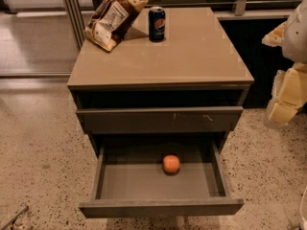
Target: Pick orange from middle drawer and place on counter
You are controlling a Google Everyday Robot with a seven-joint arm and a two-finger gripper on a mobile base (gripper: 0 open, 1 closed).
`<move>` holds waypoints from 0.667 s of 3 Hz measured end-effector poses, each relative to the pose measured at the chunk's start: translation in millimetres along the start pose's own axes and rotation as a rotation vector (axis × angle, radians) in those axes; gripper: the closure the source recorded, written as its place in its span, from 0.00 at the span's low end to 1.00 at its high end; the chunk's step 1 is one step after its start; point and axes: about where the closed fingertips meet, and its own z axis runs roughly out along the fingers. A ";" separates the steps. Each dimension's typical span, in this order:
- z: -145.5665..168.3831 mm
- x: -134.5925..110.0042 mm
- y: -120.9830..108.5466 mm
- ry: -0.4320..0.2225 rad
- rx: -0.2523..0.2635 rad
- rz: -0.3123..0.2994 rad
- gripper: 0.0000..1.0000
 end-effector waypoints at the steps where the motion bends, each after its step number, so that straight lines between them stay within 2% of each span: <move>1: 0.1 0.0 0.0 0.000 0.000 0.000 0.00; 2: 5.2 -1.6 -1.1 -0.015 0.007 0.008 0.19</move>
Offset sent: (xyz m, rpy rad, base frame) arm 0.0065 0.0031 -0.0155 0.0345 -0.0006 -0.0119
